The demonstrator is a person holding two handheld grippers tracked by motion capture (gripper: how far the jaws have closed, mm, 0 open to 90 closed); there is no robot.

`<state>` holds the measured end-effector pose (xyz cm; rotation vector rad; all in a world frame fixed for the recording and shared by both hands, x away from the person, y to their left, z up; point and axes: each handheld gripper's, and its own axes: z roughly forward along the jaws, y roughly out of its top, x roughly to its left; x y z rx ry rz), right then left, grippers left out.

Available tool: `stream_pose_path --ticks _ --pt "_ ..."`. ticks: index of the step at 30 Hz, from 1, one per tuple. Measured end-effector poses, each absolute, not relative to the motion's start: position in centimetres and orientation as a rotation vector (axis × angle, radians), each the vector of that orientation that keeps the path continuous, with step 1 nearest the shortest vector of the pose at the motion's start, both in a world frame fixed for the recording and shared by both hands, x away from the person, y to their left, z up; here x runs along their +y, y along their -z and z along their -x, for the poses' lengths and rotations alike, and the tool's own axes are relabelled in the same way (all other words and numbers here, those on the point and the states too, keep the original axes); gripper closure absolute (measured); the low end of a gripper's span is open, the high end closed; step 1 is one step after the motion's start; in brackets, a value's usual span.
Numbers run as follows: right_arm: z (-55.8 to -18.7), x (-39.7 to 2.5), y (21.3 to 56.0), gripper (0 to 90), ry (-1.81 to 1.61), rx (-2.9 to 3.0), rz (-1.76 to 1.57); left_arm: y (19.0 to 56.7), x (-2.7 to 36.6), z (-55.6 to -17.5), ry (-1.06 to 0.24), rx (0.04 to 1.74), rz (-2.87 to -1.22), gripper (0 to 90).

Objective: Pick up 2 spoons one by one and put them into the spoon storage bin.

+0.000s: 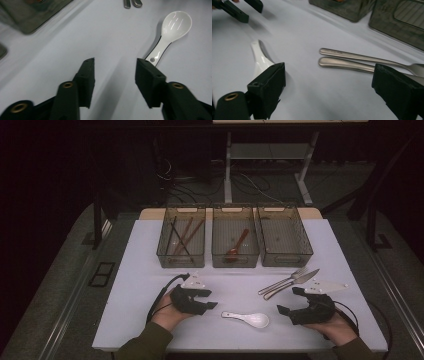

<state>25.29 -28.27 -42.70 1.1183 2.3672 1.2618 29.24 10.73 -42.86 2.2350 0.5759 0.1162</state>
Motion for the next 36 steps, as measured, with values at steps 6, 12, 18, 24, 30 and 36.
stream_pose_path --ticks 6,12,18,24,30,36 --pt "-25.3 -27.7 42.5 12.0 -1.278 2.452 -1.082 43.4 13.4 -28.2 -0.150 0.616 -2.165 35.9" --pt "-25.8 -26.6 42.2 12.1 -1.284 2.464 -1.065 43.8 14.7 -27.5 -0.180 0.651 -2.129 21.7" --pt "-27.1 -24.6 42.2 12.1 -1.292 2.500 -1.040 44.2 15.3 -27.6 -0.204 0.678 -2.102 11.9" --pt "-28.0 -22.9 42.2 12.3 -1.295 2.548 -0.998 44.2 15.4 -27.8 -0.226 0.682 -2.091 0.9" --pt "-27.5 -22.3 42.9 12.4 -1.264 2.604 -0.983 44.2 15.4 -27.9 -0.229 0.697 -2.084 0.0" --pt "-26.9 -22.0 43.5 14.8 -1.235 2.663 -0.951 44.4 15.2 -27.9 -0.212 0.693 -2.097 0.0"
